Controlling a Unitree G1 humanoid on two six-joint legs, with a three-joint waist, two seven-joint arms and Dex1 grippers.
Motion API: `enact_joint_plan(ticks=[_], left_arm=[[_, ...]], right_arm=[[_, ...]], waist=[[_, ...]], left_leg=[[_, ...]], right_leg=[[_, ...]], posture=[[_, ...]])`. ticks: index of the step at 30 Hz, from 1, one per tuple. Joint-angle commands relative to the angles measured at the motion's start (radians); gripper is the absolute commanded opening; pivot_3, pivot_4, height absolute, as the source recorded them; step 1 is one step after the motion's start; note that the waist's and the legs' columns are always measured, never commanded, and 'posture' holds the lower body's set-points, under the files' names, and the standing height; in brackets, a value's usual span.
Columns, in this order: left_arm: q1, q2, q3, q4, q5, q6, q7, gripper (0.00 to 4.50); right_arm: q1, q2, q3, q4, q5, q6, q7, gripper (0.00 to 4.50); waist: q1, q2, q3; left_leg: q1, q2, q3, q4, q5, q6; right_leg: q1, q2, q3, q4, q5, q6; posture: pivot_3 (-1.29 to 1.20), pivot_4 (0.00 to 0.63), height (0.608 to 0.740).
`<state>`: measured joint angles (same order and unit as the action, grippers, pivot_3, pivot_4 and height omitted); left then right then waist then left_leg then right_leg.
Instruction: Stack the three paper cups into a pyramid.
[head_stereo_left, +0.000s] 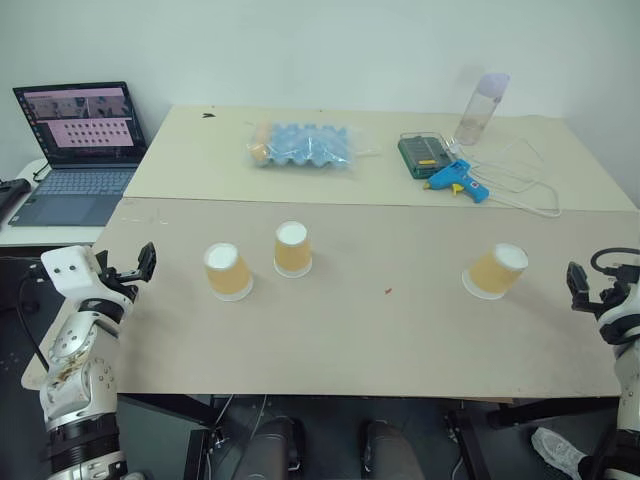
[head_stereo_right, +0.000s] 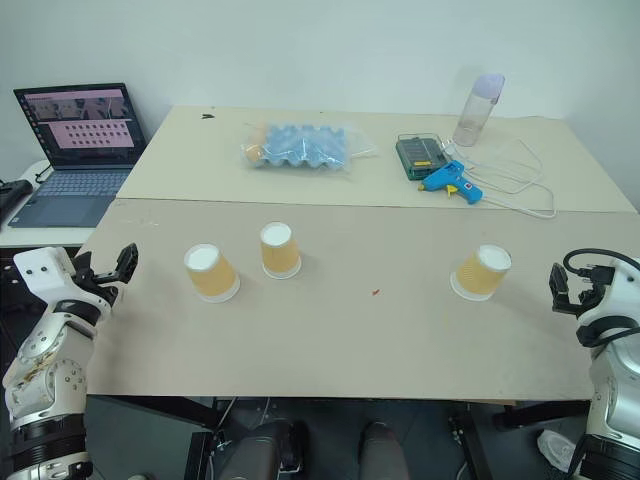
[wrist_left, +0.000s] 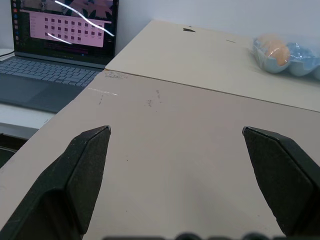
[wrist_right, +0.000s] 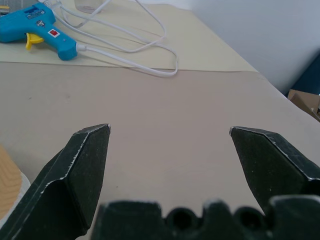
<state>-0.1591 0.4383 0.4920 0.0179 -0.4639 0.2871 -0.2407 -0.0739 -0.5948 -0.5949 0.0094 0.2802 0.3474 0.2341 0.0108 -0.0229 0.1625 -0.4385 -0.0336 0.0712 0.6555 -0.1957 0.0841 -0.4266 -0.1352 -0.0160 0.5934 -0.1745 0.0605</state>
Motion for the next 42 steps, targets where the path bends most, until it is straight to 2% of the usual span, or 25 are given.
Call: enact_joint_plan(ticks=[1, 18, 21, 23, 25, 29, 33, 37, 42], left_arm=[[-0.024, 0.029, 0.013, 0.003, 0.010, -0.017, -0.009, 4.50], [-0.056, 0.064, 0.007, -0.020, -0.015, 0.017, -0.031, 4.50], [-0.032, 0.088, 0.003, -0.097, -0.063, 0.065, -0.093, 4.50], [-0.006, 0.130, -0.008, -0.189, -0.120, 0.133, -0.161, 4.50], [0.015, 0.163, -0.018, -0.250, -0.155, 0.181, -0.206, 4.50], [0.033, 0.220, -0.023, -0.334, -0.218, 0.261, -0.263, 4.50], [0.075, 0.279, -0.010, -0.422, -0.308, 0.355, -0.326, 4.50], [0.126, 0.301, -0.020, -0.453, -0.321, 0.390, -0.355, 4.50], [0.140, 0.301, -0.064, -0.439, -0.286, 0.386, -0.368, 4.50]], right_arm=[[-0.002, -0.001, -0.023, -0.055, 0.009, -0.002, -0.018, 4.47], [-0.061, -0.018, 0.019, -0.148, 0.029, 0.062, 0.007, 4.47], [-0.113, -0.063, 0.044, -0.239, 0.108, 0.138, 0.080, 4.47], [-0.219, -0.115, 0.068, -0.359, 0.300, 0.260, 0.174, 4.47], [-0.279, -0.148, 0.096, -0.431, 0.417, 0.330, 0.244, 4.47], [-0.324, -0.210, 0.189, -0.529, 0.541, 0.404, 0.358, 4.47], [-0.356, -0.236, 0.342, -0.665, 0.640, 0.459, 0.441, 4.47], [-0.342, -0.266, 0.533, -0.680, 0.505, 0.431, 0.495, 4.47], [-0.326, -0.253, 0.615, -0.629, 0.400, 0.372, 0.524, 4.47]], waist=[[0.000, 0.000, 0.000], [-0.002, 0.000, 0.000], [-0.004, 0.000, 0.000], [-0.010, 0.000, 0.000], [-0.017, 0.001, 0.001], [-0.013, -0.002, 0.000], [-0.008, -0.002, 0.000], [-0.008, -0.002, 0.000], [0.002, -0.002, 0.000]], left_leg=[[0.000, 0.000, 0.000, 0.000, 0.000, 0.000], [0.000, 0.000, 0.000, 0.000, 0.000, 0.000], [0.000, 0.000, 0.000, 0.000, 0.000, 0.000], [0.000, 0.001, 0.001, 0.000, 0.000, 0.000], [-0.001, 0.001, 0.001, 0.000, 0.000, 0.000], [0.000, 0.006, 0.000, 0.000, -0.002, -0.002], [-0.002, 0.007, -0.001, 0.002, -0.003, -0.001], [-0.002, 0.008, -0.001, 0.002, -0.003, -0.002], [-0.003, 0.007, 0.001, 0.003, -0.003, -0.002]], right_leg=[[0.000, 0.000, 0.000, 0.000, 0.000, 0.000], [0.000, 0.001, 0.000, 0.000, 0.000, 0.001], [-0.001, 0.001, 0.000, 0.000, 0.001, 0.001], [-0.001, 0.000, 0.001, 0.000, 0.000, 0.001], [-0.002, 0.000, 0.001, 0.001, 0.000, 0.000], [0.000, 0.003, -0.002, -0.001, -0.002, -0.004], [-0.002, 0.003, -0.004, -0.001, -0.005, -0.008], [-0.006, 0.000, -0.003, 0.000, -0.005, -0.009], [-0.008, 0.003, -0.003, 0.000, -0.006, -0.010]], posture=[[0.00, 0.150, 0.740], [0.00, 0.150, 0.740], [0.00, 0.150, 0.740], [0.00, 0.150, 0.740], [0.00, 0.150, 0.740], [0.00, 0.150, 0.740], [0.00, 0.150, 0.740], [0.00, 0.150, 0.740], [0.00, 0.150, 0.740]])
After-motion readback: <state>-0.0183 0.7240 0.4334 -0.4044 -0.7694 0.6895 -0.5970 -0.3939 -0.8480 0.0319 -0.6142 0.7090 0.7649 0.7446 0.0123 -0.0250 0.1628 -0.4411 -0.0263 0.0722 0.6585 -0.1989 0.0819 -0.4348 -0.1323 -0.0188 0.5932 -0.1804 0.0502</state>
